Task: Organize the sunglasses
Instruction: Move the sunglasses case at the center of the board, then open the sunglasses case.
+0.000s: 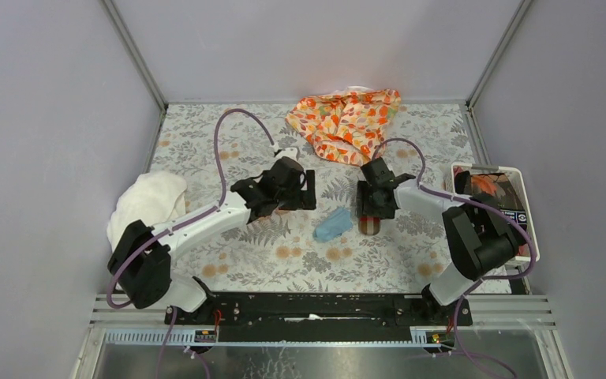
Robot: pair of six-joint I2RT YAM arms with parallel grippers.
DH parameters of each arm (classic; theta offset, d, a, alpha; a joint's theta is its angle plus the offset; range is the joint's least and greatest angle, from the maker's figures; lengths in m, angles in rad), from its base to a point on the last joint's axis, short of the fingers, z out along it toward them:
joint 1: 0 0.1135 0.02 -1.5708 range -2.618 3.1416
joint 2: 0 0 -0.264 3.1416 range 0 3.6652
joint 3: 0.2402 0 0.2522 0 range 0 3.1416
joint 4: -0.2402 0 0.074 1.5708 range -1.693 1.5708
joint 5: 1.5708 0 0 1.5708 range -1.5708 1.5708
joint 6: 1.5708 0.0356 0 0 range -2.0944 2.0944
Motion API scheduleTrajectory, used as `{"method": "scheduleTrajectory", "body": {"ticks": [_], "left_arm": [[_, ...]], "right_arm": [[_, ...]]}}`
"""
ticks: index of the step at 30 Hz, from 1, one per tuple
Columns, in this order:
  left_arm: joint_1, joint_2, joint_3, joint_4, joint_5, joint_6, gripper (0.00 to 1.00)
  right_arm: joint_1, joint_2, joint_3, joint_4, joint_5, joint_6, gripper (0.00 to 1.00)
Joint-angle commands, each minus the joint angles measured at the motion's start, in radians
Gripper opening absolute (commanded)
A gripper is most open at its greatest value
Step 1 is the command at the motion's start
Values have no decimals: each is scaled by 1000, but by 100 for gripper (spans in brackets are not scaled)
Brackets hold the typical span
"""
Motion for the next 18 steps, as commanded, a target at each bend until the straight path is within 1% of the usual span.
{"method": "scheduleTrajectory", "body": {"ticks": [1, 2, 5, 9, 13, 15, 18], "left_arm": [[58, 15, 13, -13, 66, -49, 99], [61, 16, 14, -11, 74, -49, 99], [62, 23, 26, -13, 84, -50, 99], [62, 21, 34, -13, 75, -58, 99], [62, 24, 42, -12, 78, -58, 99], [63, 24, 45, -11, 80, -55, 99], [62, 26, 43, -11, 71, -55, 99]], "right_arm": [[28, -70, -60, -38, 77, -9, 73], [32, -83, -64, -33, 92, -8, 76], [42, -115, -67, -31, 123, -18, 81], [55, -127, -70, -38, 117, -23, 86], [101, -136, -82, -37, 138, -13, 86], [108, -137, -93, -23, 137, -11, 84], [107, -129, -113, 2, 130, -7, 77]]}}
